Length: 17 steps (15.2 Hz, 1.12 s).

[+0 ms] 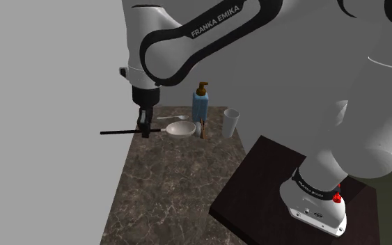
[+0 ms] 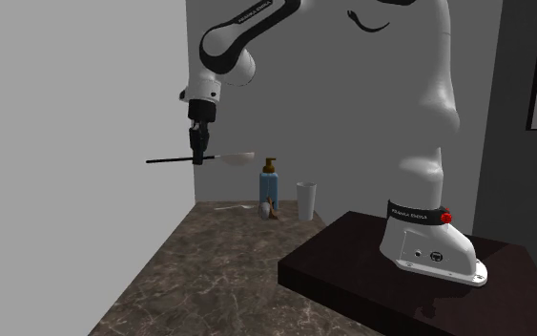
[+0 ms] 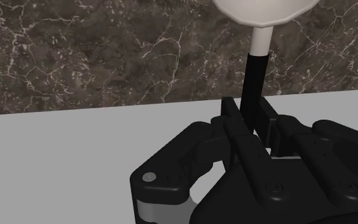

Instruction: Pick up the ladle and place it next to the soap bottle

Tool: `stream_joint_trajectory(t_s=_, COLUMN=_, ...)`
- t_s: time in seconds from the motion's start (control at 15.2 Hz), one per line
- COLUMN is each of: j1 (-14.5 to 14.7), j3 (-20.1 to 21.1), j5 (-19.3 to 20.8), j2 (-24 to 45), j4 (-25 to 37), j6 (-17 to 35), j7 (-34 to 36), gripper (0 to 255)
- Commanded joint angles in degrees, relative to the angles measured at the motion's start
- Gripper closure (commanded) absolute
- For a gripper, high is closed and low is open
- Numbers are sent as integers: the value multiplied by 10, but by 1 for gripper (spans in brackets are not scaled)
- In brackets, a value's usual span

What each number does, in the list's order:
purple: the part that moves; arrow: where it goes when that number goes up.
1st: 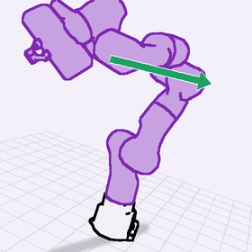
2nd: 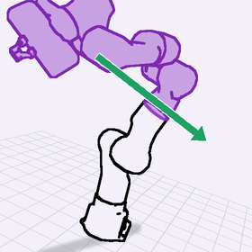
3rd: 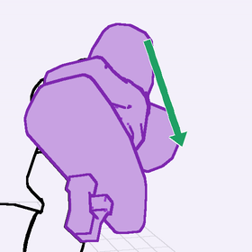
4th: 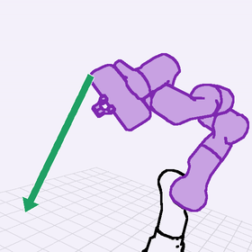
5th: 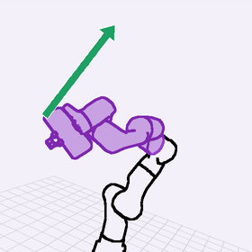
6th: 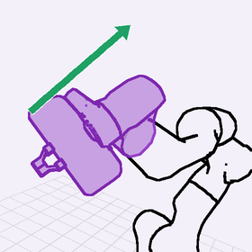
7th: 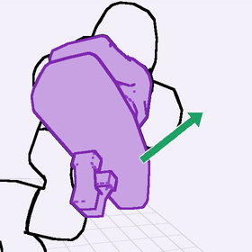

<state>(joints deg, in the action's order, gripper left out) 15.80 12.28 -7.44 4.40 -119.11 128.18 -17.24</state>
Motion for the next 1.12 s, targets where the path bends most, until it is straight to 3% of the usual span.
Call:
stream_joint_trajectory(t_s=0.0, j1=-1, j3=0, j5=-1, j2=-7, j4=8, j6=-15, j7=0, gripper=255)
stream_joint_trajectory(t_s=0.33, j1=-2, j3=-1, j5=-1, j2=-22, j4=30, j6=-51, j7=3, gripper=255)
stream_joint_trajectory(t_s=1.06, j1=-79, j3=-70, j5=-11, j2=1, j4=64, j6=-82, j7=-146, gripper=255)
